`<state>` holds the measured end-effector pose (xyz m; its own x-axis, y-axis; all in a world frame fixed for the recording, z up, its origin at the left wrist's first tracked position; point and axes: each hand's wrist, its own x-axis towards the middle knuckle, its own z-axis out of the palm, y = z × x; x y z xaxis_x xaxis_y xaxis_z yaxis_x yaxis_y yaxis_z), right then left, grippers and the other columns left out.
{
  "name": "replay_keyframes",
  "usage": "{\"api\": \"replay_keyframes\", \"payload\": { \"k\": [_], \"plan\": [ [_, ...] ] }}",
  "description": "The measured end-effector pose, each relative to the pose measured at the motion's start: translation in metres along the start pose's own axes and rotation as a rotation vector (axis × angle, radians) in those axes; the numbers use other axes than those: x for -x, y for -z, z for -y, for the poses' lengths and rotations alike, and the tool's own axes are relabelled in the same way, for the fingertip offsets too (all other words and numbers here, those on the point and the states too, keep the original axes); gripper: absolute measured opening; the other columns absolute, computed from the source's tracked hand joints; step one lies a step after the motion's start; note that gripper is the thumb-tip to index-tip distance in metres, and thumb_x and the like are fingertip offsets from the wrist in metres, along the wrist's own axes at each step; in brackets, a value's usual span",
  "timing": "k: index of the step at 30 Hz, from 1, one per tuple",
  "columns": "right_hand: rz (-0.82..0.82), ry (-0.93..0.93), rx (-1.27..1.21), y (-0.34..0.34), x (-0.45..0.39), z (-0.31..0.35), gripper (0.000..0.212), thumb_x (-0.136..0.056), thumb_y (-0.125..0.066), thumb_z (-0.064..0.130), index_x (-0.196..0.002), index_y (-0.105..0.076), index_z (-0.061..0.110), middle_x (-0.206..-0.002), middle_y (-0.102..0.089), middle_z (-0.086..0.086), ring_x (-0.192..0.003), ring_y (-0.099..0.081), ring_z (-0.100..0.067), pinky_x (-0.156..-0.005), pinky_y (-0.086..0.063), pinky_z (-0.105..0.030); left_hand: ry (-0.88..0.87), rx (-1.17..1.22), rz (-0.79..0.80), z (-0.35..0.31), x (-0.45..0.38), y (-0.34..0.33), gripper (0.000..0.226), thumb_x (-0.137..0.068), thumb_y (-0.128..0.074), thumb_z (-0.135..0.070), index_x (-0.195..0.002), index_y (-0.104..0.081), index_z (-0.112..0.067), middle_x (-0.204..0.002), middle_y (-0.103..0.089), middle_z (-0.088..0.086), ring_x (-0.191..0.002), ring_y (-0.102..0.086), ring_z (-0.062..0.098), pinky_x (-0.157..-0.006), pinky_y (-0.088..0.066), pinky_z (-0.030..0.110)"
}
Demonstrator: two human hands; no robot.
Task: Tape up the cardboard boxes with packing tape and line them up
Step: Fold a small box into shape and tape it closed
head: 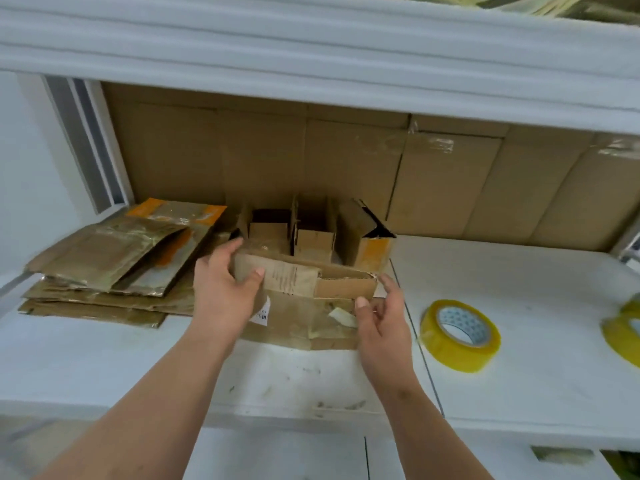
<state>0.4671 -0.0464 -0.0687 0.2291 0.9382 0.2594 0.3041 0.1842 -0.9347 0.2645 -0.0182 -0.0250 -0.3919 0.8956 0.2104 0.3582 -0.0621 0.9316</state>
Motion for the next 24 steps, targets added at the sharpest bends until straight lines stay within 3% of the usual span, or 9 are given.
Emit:
{"api": "replay_keyframes", "payload": {
  "k": [3, 7, 10, 13, 15, 18, 22, 24],
  "plan": [
    [0.03, 0.029, -0.029, 0.01, 0.004, -0.004, 0.052, -0.102, -0.05, 0.029, -0.139, -0.025, 0.055, -0.121, -0.062, 0.013, -0.099, -0.066, 0.002, -0.09, -0.057, -0.036, 0.04, 0.181, -0.068, -0.002, 0.016, -0.008, 0.068, -0.091, -0.07, -0.019, -0.144, -0.028, -0.027, -0.13, -0.047, -0.001, -0.112, -0.056, 0.016, -0.096, -0.05, 0.033],
    [0.041, 0.118, 0.007, 0.017, 0.007, -0.005, 0.055, -0.102, -0.048, 0.024, -0.119, -0.03, 0.073, -0.119, -0.06, 0.022, -0.104, -0.064, 0.0, -0.09, -0.057, -0.035, 0.04, 0.297, -0.1, 0.001, 0.032, -0.012, 0.051, -0.092, -0.067, -0.025, -0.128, -0.032, -0.023, -0.127, -0.054, 0.002, -0.111, -0.059, 0.014, -0.086, -0.048, 0.025],
    [0.052, 0.131, 0.01, 0.018, 0.006, -0.008, 0.053, -0.103, -0.046, 0.024, -0.12, -0.031, 0.072, -0.123, -0.06, 0.017, -0.112, -0.062, -0.007, -0.094, -0.055, -0.042, 0.052, 0.36, -0.067, -0.001, 0.042, -0.008, 0.043, -0.096, -0.061, -0.025, -0.132, -0.038, -0.019, -0.128, -0.055, -0.004, -0.109, -0.058, 0.002, -0.079, -0.043, 0.011],
    [0.084, 0.123, -0.006, 0.017, 0.003, -0.006, 0.046, -0.104, -0.044, 0.027, -0.134, -0.031, 0.06, -0.134, -0.055, 0.014, -0.122, -0.055, -0.007, -0.102, -0.051, -0.041, 0.051, 0.349, -0.042, -0.002, 0.046, -0.003, 0.036, -0.098, -0.058, -0.028, -0.132, -0.049, -0.021, -0.121, -0.06, -0.01, -0.102, -0.058, -0.004, -0.071, -0.043, 0.004],
    [0.126, 0.116, -0.005, 0.014, 0.001, -0.005, 0.045, -0.104, -0.043, 0.029, -0.141, -0.032, 0.053, -0.139, -0.052, 0.015, -0.126, -0.052, -0.006, -0.105, -0.049, -0.041, 0.041, 0.293, -0.015, 0.0, 0.045, -0.001, 0.027, -0.098, -0.058, -0.033, -0.124, -0.059, -0.026, -0.124, -0.059, -0.007, -0.108, -0.058, 0.001, -0.082, -0.045, 0.01],
    [0.178, 0.11, 0.003, 0.009, 0.002, 0.0, 0.045, -0.104, -0.041, 0.029, -0.145, -0.034, 0.047, -0.141, -0.051, 0.014, -0.129, -0.05, -0.008, -0.106, -0.049, -0.041, 0.06, 0.268, 0.044, 0.004, 0.043, -0.002, 0.017, -0.095, -0.06, -0.042, -0.112, -0.061, -0.042, -0.135, -0.049, -0.005, -0.122, -0.051, 0.012, -0.104, -0.042, 0.034],
    [0.157, 0.079, 0.002, 0.008, 0.004, 0.005, 0.048, -0.105, -0.041, 0.026, -0.148, -0.032, 0.043, -0.141, -0.052, 0.011, -0.129, -0.05, -0.008, -0.107, -0.047, -0.036, 0.108, 0.271, 0.109, -0.004, 0.043, 0.0, 0.041, -0.095, -0.056, -0.046, -0.134, -0.054, -0.037, -0.138, -0.038, -0.007, -0.127, -0.044, 0.014, -0.102, -0.036, 0.033],
    [0.154, 0.068, 0.011, 0.008, 0.003, 0.005, 0.048, -0.105, -0.041, 0.027, -0.148, -0.031, 0.045, -0.133, -0.056, 0.008, -0.123, -0.056, -0.011, -0.102, -0.051, -0.037, 0.089, 0.268, 0.176, -0.003, 0.042, 0.003, 0.051, -0.092, -0.056, -0.051, -0.141, -0.048, -0.04, -0.141, -0.04, -0.011, -0.129, -0.044, 0.013, -0.109, -0.037, 0.038]
  ]
}}
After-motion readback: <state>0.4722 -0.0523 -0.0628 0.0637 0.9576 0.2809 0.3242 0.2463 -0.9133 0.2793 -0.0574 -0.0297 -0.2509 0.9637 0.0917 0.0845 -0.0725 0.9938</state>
